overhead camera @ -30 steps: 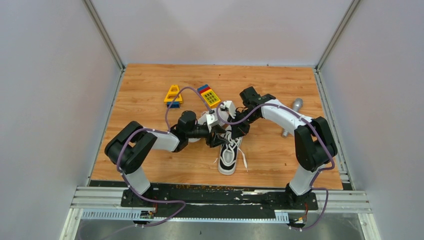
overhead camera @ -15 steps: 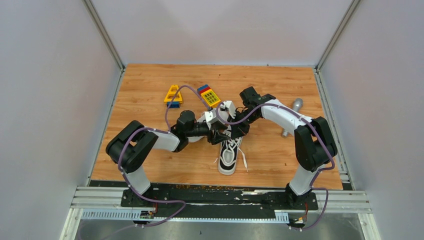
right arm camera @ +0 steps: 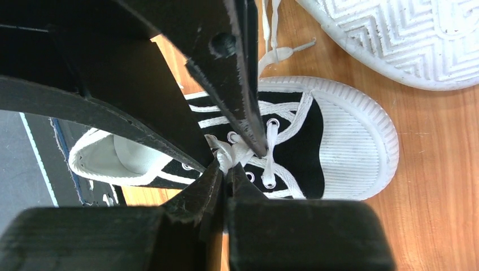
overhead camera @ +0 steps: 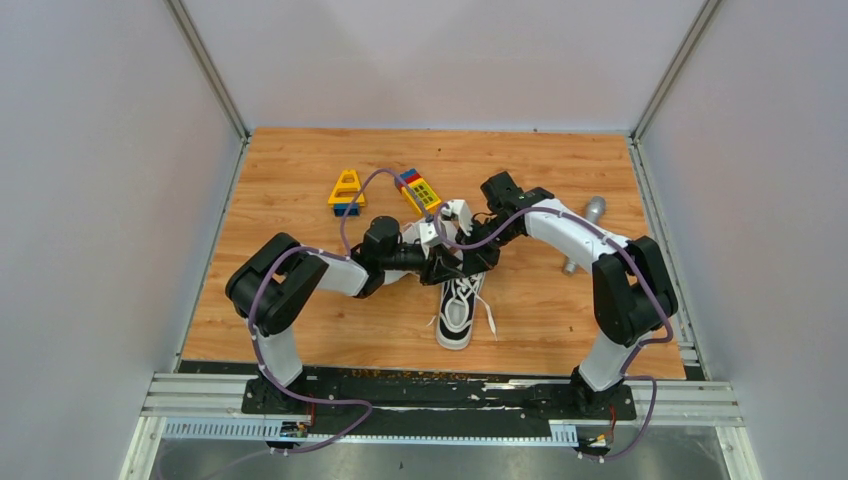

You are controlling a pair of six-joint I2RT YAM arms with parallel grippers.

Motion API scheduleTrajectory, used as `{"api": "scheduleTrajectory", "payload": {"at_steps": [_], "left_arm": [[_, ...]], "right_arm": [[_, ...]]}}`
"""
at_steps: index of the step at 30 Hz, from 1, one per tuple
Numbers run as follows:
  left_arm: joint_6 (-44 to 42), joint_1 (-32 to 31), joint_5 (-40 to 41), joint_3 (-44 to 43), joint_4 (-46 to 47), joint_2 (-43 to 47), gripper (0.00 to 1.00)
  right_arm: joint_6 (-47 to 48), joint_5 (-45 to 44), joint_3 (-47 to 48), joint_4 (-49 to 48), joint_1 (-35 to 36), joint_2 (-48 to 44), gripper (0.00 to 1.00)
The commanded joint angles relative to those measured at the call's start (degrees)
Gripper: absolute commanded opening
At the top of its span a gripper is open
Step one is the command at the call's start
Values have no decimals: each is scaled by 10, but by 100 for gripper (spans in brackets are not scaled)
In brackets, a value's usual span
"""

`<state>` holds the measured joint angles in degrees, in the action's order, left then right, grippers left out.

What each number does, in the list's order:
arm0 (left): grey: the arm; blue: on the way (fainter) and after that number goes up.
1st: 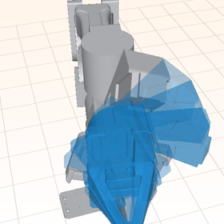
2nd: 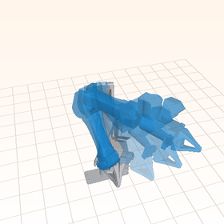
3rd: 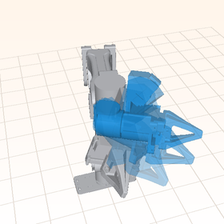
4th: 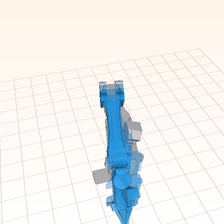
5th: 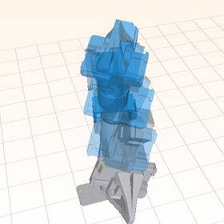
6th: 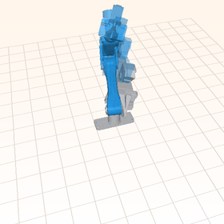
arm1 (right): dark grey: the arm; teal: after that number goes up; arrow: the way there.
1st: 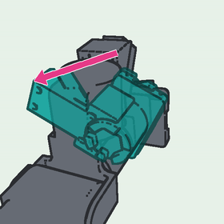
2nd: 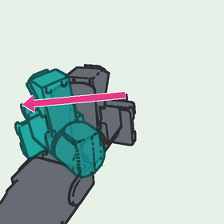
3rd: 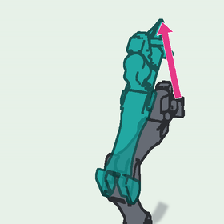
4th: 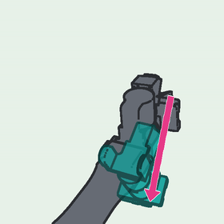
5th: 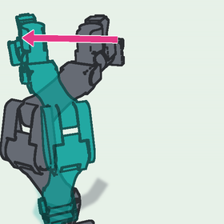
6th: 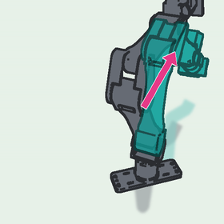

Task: Tie the shoes
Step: Cross the shoelace with the shoelace.

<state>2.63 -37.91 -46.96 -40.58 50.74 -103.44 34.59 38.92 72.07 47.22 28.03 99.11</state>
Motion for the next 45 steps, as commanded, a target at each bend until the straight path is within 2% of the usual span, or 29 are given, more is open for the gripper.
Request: {"api": "scheduleTrajectory", "payload": {"at_steps": [1, 4, 11, 14, 20, 27, 31, 35, 38, 42, 45], "left_arm": [[-15, -2, -13, -18, -4, -8, 38], [-13, -2, -16, -20, -11, -6, 30], [-39, -3, 17, -21, -57, 3, 0], [-62, -3, 49, -18, -72, 7, 0], [-71, -8, 74, -22, -76, 6, 0], [-61, -18, 95, -15, -58, 5, 0], [-33, -18, 94, -1, -2, 7, 0], [8, -21, 93, 15, 57, 4, 0], [15, -24, 101, 21, 80, -3, 0], [22, -27, 95, 27, 98, -4, 0], [25, -27, 89, 34, 108, -1, 0]], "right_arm": [[3, 16, 13, -5, -3, -25, 0], [4, 14, 13, -5, -3, -25, 0], [0, 14, 16, 4, -3, -26, 0], [1, 22, 27, 35, -3, -21, 1], [1, 62, 62, 109, -4, 7, 16], [-23, 112, 97, 161, -19, 49, 24], [-25, 104, 113, 176, -44, 52, 30], [-21, 120, 163, 206, -109, 42, 33], [-16, 103, 157, 184, -147, 46, 34], [-11, 55, 106, 71, -139, 67, 34], [-6, 40, 103, 39, -128, 103, 32]]}}
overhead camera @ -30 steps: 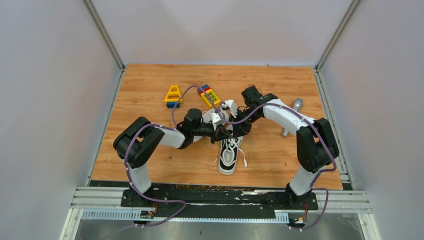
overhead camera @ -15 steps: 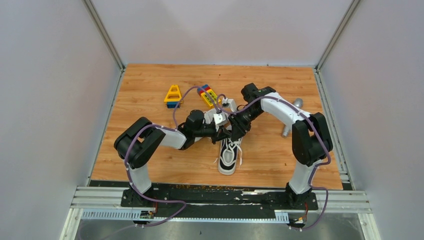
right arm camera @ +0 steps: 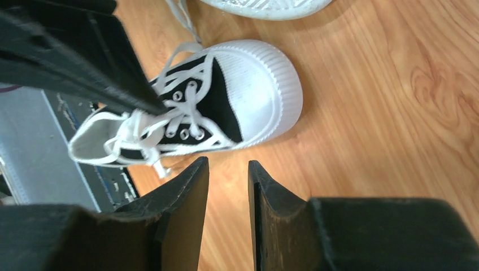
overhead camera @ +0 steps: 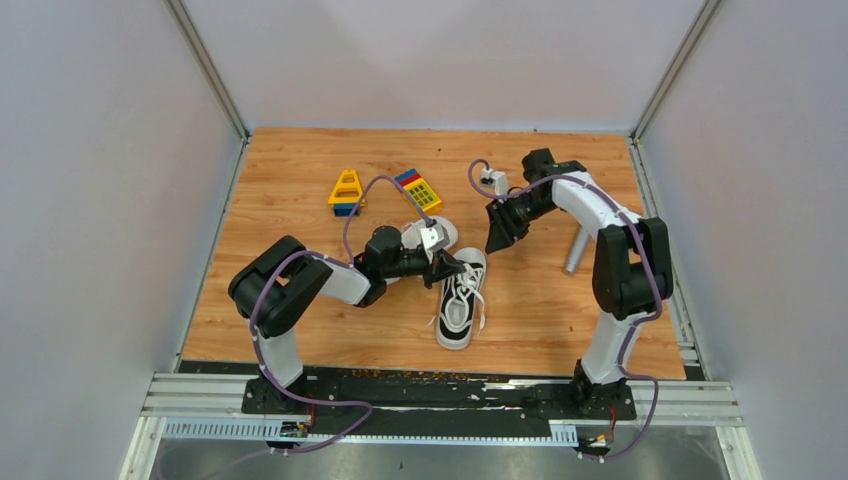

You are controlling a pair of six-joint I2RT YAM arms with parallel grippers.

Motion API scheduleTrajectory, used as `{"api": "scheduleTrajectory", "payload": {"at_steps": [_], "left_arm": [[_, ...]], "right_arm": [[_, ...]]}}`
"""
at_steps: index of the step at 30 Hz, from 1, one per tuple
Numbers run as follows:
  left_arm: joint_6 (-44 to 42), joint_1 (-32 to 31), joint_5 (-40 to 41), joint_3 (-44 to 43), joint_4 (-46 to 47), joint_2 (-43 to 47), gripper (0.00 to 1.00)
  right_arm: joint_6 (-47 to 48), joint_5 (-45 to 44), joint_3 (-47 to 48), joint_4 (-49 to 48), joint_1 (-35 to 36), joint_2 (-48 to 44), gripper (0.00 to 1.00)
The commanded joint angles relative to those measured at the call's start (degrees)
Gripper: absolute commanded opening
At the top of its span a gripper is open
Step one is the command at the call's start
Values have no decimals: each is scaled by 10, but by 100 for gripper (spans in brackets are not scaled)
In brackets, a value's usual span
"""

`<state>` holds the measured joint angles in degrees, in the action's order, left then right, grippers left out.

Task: Tie the shoes
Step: Cross the shoelace with the shoelace.

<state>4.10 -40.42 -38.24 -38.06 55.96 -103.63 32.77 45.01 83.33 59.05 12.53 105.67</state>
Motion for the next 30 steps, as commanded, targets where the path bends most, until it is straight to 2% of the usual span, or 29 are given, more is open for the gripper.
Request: {"api": "scheduleTrajectory", "payload": {"at_steps": [1, 8, 16, 30], "left_arm": [[12, -2, 1, 13, 59, 2, 0], [23, -3, 0, 26, 78, 1, 0], [27, -3, 7, 22, 78, -6, 0], [27, -3, 8, 16, 68, -13, 0]], "right_arm": [[17, -19, -9, -84, 29, 43, 32], [67, 21, -28, -100, 51, 43, 33], [113, 70, -76, -68, 68, 13, 34], [111, 126, -56, -24, 72, 32, 36]]}}
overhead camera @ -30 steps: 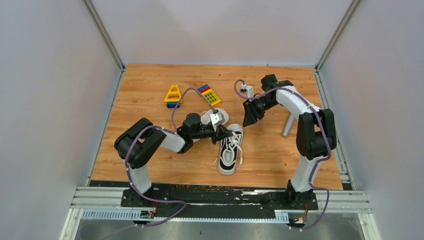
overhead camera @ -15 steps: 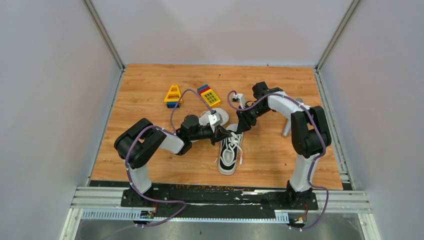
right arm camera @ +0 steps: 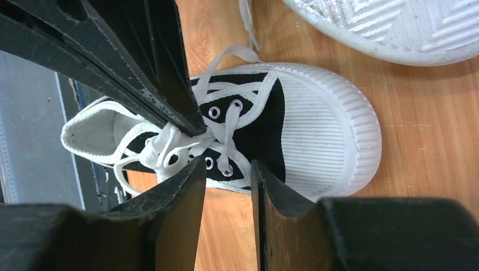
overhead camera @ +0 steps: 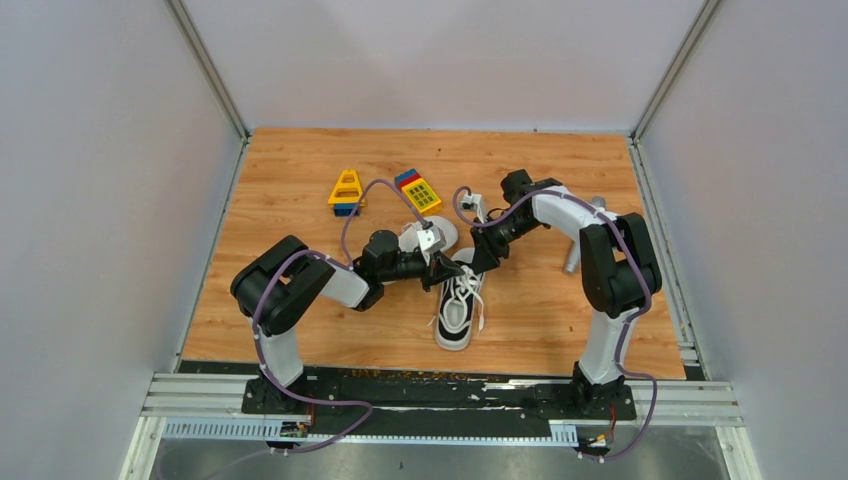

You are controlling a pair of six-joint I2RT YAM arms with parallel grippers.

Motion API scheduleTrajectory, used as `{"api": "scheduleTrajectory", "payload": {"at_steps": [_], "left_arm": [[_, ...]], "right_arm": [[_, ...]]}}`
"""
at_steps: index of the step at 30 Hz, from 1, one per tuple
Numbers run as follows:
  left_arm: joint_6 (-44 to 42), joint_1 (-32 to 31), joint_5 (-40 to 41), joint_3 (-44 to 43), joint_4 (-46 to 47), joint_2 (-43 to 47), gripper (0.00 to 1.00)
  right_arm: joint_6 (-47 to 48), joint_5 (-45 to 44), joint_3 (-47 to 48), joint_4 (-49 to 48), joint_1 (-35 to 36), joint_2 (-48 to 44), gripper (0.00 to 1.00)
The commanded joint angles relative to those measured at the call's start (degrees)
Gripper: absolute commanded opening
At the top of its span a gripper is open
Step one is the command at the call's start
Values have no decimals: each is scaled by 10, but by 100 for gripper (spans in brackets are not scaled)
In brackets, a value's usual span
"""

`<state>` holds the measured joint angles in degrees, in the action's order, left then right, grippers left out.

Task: Tie the shoes
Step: Cross the shoelace with the shoelace.

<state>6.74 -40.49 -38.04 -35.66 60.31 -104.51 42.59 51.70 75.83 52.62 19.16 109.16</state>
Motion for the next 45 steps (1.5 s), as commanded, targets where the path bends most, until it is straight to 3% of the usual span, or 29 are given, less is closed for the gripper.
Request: {"api": "scheduleTrajectory", "payload": {"at_steps": [1, 9, 19, 45], "left_arm": [[1, -2, 5, -8, 24, -5, 0], [19, -2, 1, -16, 36, -10, 0], [27, -2, 1, -16, 44, -7, 0], [44, 0, 7, -8, 56, 0, 0]], "right_arm": [[16, 62, 22, 47, 6, -2, 36], [-15, 51, 36, 55, 6, 11, 35], [-9, -15, -15, -47, 2, -61, 31], [-14, 40, 3, 16, 32, -23, 25]]}}
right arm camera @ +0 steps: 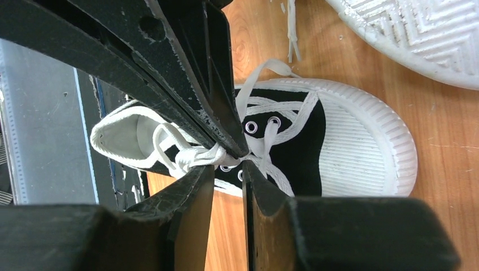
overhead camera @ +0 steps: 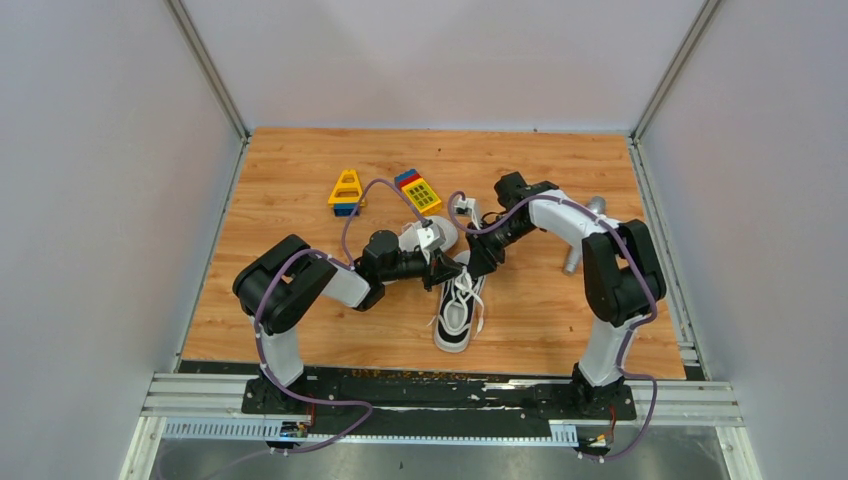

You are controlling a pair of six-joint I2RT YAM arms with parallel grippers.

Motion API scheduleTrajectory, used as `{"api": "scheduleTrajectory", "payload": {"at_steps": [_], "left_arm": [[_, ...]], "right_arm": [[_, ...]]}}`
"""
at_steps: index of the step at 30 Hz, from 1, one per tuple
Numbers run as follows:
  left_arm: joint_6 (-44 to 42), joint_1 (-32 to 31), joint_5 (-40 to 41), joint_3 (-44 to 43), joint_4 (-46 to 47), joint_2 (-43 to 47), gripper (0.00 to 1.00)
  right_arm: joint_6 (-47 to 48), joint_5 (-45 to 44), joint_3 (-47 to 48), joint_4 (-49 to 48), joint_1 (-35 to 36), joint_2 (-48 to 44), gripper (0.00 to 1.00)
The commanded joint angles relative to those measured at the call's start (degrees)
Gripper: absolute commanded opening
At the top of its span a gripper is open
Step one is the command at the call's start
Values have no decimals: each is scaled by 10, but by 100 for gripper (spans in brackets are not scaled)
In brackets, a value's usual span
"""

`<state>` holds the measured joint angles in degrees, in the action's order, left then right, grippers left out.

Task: Tie the shoes
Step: Cross the shoelace with the shoelace.

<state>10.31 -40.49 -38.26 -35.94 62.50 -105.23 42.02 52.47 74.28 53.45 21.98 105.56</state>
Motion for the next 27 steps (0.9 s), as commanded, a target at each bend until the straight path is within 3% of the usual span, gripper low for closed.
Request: {"api": "scheduleTrajectory", "payload": {"at_steps": [1, 11, 18, 22, 27], "left_arm": [[11, 0, 7, -4, 36, 8, 0], [22, 5, -1, 10, 38, 16, 0], [23, 5, 0, 7, 37, 15, 0], [24, 5, 5, 8, 35, 16, 0], [24, 6, 10, 9, 27, 20, 13]], "right_arm": [[-13, 35, 20, 7, 3, 15, 25], [-59, 53, 12, -8, 3, 28, 16], [-64, 57, 14, -7, 2, 32, 0], [-80, 53, 12, -9, -2, 27, 0], [-113, 25, 5, -26, -7, 16, 0]]}}
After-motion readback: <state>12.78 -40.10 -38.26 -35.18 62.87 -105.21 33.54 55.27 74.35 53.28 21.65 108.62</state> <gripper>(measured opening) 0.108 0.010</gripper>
